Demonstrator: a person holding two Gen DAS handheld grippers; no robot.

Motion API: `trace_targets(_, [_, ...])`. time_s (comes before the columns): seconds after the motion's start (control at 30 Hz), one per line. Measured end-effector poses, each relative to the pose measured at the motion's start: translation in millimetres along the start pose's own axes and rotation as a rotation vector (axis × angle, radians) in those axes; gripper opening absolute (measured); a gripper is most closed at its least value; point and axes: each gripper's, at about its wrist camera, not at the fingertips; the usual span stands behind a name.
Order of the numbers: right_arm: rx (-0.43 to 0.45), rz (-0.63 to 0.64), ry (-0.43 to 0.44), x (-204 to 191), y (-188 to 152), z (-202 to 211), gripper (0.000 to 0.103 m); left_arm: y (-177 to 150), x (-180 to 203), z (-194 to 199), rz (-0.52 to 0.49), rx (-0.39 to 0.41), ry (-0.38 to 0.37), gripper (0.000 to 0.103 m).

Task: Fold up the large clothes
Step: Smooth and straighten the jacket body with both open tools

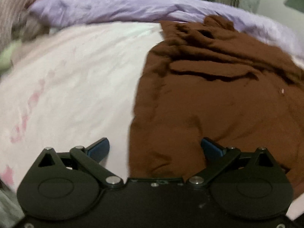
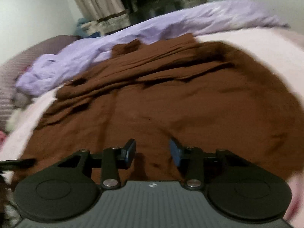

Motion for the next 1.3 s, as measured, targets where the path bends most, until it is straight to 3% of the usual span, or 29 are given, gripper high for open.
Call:
trace_targets(0.07, [0.017, 0.034, -0.145, 10, -3, 8, 0.055, -2, -6, 2, -0.014, 0.003, 0.029, 0.103])
trace_targets(0.13, [0.029, 0.047, -0.233, 23, -3, 15, 0.055, -2, -10, 6, -0.011, 0.003, 0.034, 0.103])
trace_targets(0.27, [0.065, -0.030, -0.347, 45, 2, 31, 0.053, 3, -8, 16, 0.017, -0.001, 0.052, 0.103])
trace_targets(0.37, [0.096, -0.030, -0.367, 23, 2, 36, 0.061, 4, 19, 31, -0.014, 0.029, -0.010, 0.103])
trace_targets(0.43, [0.105, 0.019, -0.307, -7, -2, 34, 0.064, 1, 46, 40, -0.070, 0.048, -0.031, 0.103])
trace_targets(0.53, [0.092, 0.071, -0.139, -52, -15, 29, 0.066, -9, 80, 43, -0.148, 0.052, -0.050, 0.103])
trace_targets(0.63, [0.048, 0.149, -0.066, -89, -31, 18, 0.066, -17, 103, 39, -0.207, 0.044, -0.055, 0.103])
trace_targets(0.83, [-0.011, 0.241, -0.118, -107, -46, -11, 0.069, -24, 106, 33, -0.176, 0.025, -0.060, 0.103])
trace_targets(1.13, [0.071, 0.146, -0.006, -122, -42, 0, 0.069, -19, 88, 46, -0.140, 0.054, -0.037, 0.103])
trace_targets(1.2, [0.059, 0.146, 0.021, -129, -45, -7, 0.069, -21, 80, 36, -0.146, 0.024, -0.023, 0.103])
trace_targets(1.27, [0.015, 0.178, 0.009, -135, -51, -20, 0.067, -25, 75, 33, -0.161, 0.039, -0.027, 0.103])
trace_targets(1.3, [-0.001, 0.225, -0.044, -137, -55, -26, 0.055, -26, 73, 34, -0.167, 0.044, -0.025, 0.103])
Point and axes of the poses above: each gripper's, at about its wrist camera, not at the fingertips, and z roughly against the way its jaws point, x to its right, y to its top, and after that the axes turned 5 degrees about y, right-handed
